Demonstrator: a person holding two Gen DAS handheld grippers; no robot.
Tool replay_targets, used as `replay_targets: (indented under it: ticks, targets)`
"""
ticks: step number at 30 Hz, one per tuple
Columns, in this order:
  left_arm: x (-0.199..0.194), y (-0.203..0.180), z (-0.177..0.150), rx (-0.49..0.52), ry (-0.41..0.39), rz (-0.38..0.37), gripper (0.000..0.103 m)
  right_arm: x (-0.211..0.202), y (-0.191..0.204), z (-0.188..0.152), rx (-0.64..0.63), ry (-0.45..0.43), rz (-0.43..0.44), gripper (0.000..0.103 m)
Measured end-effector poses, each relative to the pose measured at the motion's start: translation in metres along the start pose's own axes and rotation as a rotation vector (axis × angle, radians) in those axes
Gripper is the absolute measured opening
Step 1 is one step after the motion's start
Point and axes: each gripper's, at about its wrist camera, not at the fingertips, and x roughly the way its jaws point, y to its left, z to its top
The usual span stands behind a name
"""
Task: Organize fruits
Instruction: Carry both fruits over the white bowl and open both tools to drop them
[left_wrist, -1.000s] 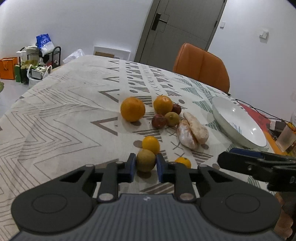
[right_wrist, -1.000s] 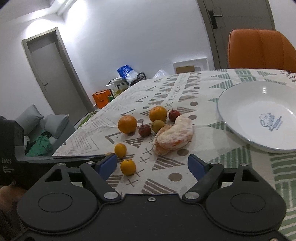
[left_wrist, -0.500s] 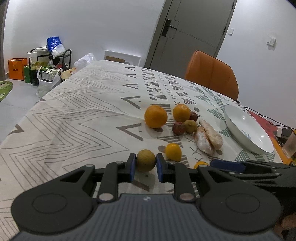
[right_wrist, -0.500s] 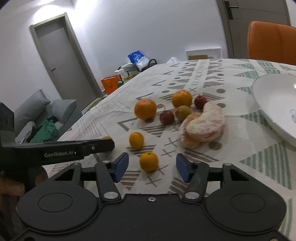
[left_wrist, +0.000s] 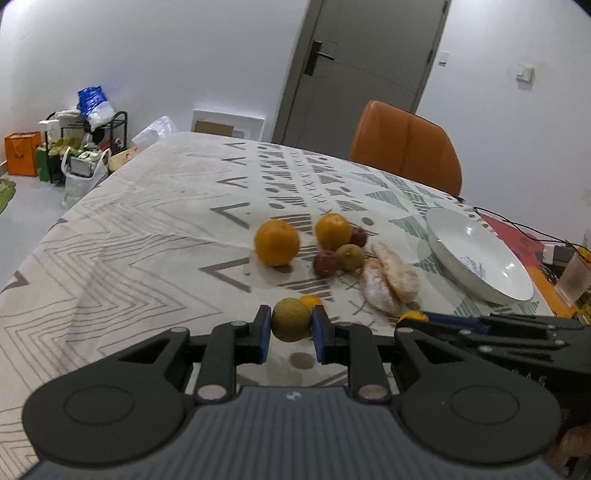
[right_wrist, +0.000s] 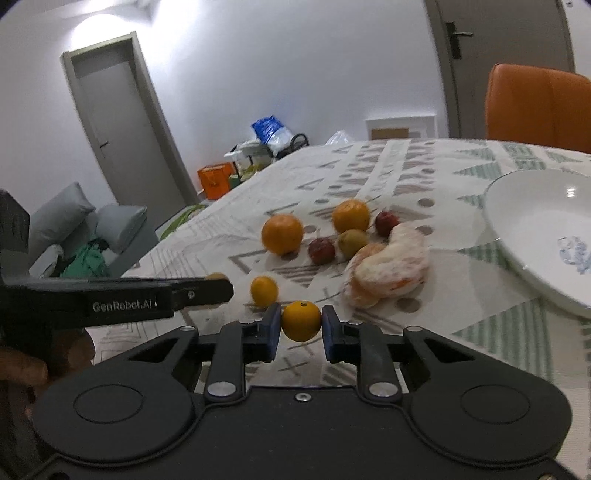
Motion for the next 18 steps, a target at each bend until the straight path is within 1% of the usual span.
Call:
replay_targets:
  ticks: [7,18]
  targets:
    - [0.002,-0.022,0.006,0.035,-0.013,-0.020,0.022,-0.017,-0.021,0.000,0.040,-0.050,-0.030,0.022]
    - [0.012,-0.059,0.012,0.090,-0.027,-0.045,0.022,-0.038,-0.049,0.001,0.081,-0.103,-0.064,0.022]
